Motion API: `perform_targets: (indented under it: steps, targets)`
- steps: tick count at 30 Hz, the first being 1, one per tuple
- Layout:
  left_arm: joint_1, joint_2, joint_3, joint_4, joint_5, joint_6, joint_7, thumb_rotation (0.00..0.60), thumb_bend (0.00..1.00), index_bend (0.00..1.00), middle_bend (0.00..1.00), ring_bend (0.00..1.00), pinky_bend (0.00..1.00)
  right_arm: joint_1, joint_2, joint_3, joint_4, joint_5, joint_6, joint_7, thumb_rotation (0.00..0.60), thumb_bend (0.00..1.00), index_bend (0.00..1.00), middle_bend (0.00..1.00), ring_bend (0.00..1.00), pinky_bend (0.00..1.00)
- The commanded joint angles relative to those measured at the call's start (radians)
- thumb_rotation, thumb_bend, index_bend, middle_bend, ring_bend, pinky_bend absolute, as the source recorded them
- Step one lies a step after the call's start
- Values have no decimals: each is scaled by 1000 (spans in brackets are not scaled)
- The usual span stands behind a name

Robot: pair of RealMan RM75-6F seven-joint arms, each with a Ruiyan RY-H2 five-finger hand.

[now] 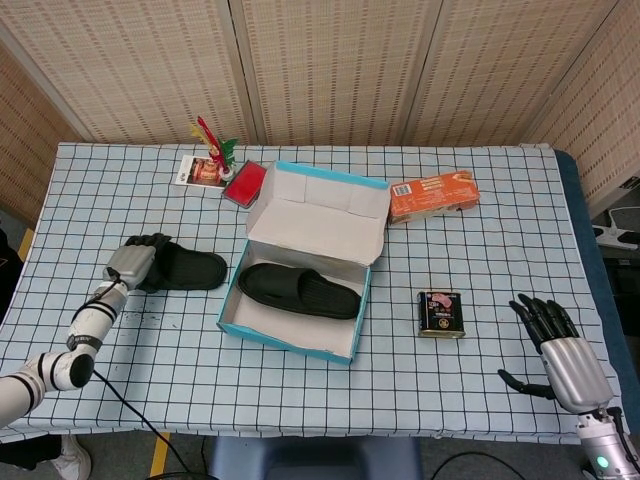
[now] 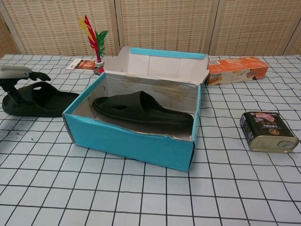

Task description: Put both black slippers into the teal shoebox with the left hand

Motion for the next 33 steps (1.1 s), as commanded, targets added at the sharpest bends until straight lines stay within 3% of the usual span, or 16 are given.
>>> perform_targets:
  steps: [1,12,18,22,25,26,29,33]
  targets:
    - [-5,-24,3,31,-5,0,14,600,372,0,0,0,1,-1,1,0,0,0,1,2,450,128,0,0,0,0]
    - [-15,-111,9,174,-19,-22,55,600,378,0,0,0,19,-5,4,2,0,6,5,-2,449,127,0,0,0,0]
    - [-10,-134,15,218,-44,-32,88,600,399,51,12,34,112,-3,2,3,-1,9,-1,-6,450,128,0,0,0,0]
    - [-7,-144,10,229,-49,-19,97,600,429,196,162,205,225,-2,2,3,-1,11,-4,-8,450,128,0,0,0,0]
    - [2,-164,6,248,-32,41,115,600,502,399,416,457,426,-3,2,3,-1,9,-2,-10,449,128,0,0,0,0]
    - [7,-171,2,253,-24,61,118,600,522,436,466,500,465,-3,1,3,-1,10,-2,-10,449,128,0,0,0,0]
    - [15,-184,-3,272,-7,100,134,600,548,514,536,549,510,-2,1,3,-1,10,-5,-12,449,128,0,0,0,0]
    - [24,-186,-19,278,12,123,127,600,564,542,538,549,521,-2,1,3,-2,10,-5,-12,450,128,0,0,0,0]
